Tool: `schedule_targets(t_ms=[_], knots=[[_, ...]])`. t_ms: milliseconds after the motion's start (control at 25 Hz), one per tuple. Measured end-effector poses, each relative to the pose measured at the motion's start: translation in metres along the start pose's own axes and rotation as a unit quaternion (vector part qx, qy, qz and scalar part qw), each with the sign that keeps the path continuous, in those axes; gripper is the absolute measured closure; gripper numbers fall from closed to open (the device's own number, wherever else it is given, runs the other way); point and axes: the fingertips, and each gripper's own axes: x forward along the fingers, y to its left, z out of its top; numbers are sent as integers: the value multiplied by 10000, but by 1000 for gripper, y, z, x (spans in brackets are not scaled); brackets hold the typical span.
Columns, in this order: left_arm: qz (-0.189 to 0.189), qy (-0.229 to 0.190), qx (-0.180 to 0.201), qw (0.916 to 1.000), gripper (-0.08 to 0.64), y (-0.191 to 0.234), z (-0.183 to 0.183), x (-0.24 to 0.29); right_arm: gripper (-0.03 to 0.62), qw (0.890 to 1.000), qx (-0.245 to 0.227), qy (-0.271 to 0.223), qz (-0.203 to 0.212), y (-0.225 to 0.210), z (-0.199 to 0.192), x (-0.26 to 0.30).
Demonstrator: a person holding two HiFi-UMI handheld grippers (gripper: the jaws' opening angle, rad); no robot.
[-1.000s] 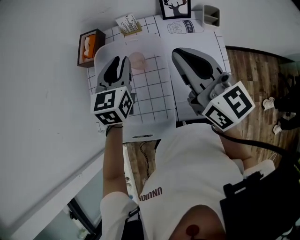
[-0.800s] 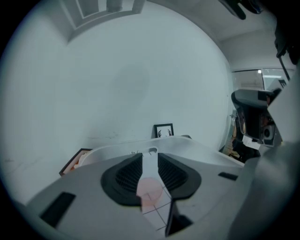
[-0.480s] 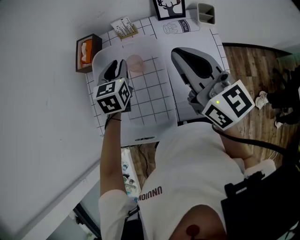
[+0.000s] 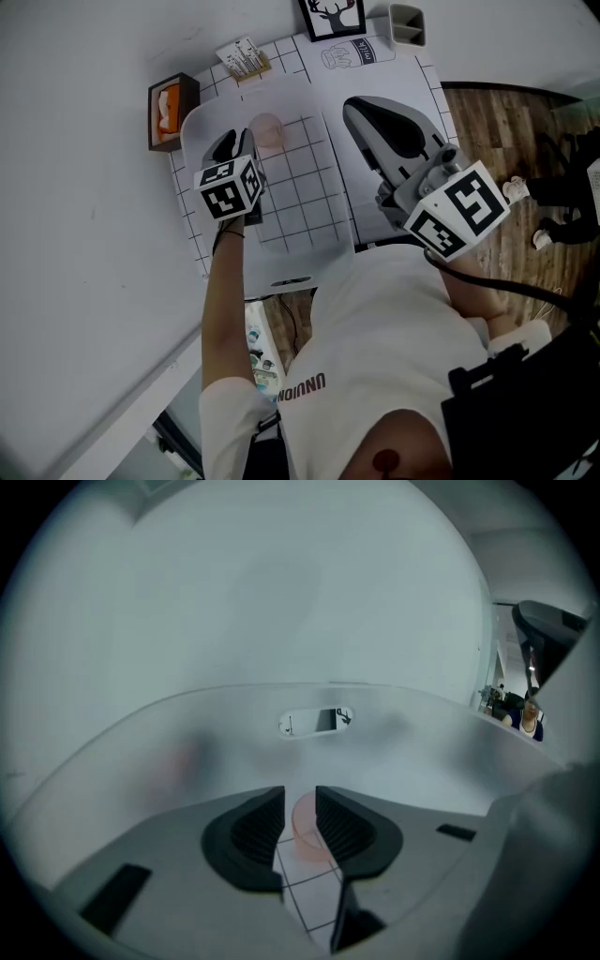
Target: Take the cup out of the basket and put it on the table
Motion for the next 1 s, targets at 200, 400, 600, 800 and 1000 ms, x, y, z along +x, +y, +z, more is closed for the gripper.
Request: schedule_targets(t_ms=[200,400,600,800,1000], knots=[[57,212,46,9997,460,4,-15,11,572,10000,12,-1,-83,-3,-1,-2],[76,360,-78,9993,460,7,-28,20,572,9998,7,-14,-184,-7,-1,-4],[31,450,-286,9986,460,9,-34,28,572,9997,10,0,-259,-9,-1,-5],[-60,537,-407,9977,460,9,-36,34,572,9995,9,5,-316,-11,-2,-5],[-76,640,-505,9966,460,10,-39,40,572,9993,4,5,-363,-13,-2,-5]])
